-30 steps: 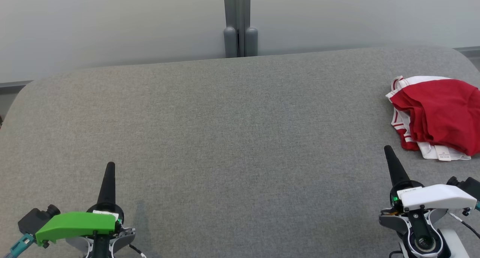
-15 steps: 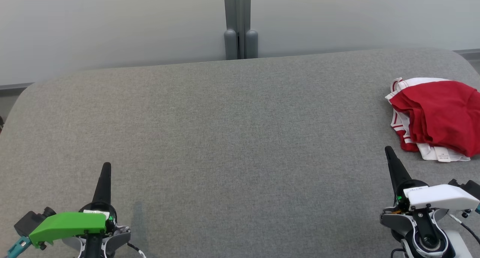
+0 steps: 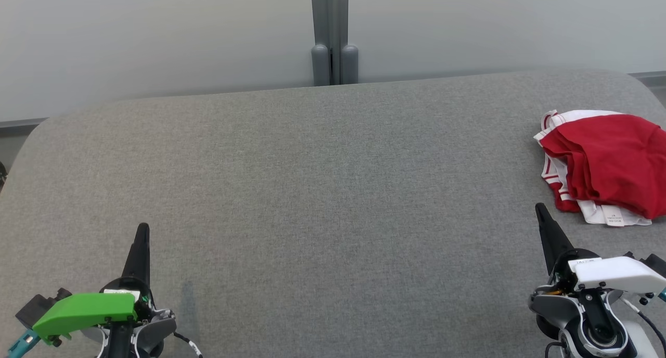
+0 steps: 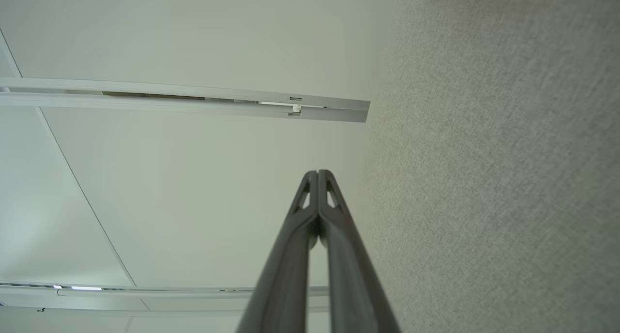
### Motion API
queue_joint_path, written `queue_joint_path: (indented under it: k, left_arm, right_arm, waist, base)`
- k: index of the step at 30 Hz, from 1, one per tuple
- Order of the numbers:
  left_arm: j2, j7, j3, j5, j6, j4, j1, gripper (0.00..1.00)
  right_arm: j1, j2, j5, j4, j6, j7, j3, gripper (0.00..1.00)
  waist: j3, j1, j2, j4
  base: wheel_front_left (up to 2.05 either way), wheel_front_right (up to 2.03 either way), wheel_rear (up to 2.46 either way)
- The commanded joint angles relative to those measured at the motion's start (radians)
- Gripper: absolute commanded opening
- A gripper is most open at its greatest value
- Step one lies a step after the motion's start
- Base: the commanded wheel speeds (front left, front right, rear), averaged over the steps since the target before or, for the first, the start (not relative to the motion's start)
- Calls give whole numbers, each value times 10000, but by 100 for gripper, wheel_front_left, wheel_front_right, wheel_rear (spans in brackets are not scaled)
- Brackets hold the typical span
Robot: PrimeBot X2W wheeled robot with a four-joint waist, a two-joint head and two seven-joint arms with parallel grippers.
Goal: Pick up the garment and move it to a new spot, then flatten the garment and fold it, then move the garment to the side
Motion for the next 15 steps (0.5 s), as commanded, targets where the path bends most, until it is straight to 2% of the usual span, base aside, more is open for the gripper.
queue_joint_path:
  k: [1, 15]
  left_arm:
    - [43, 44, 69, -190, -51, 13, -144, 0]
    - [8, 327, 292, -1001, -56, 113, -220, 0]
  right_arm:
    - [-120, -18, 214, 16, 7, 80, -46, 0]
    - [-137, 12, 1103, 118, 7, 348, -178, 0]
  waist:
    - [-9, 0, 0, 1]
    - [-94, 0, 0, 8]
  base:
    - [0, 0, 0]
    - [0, 0, 0]
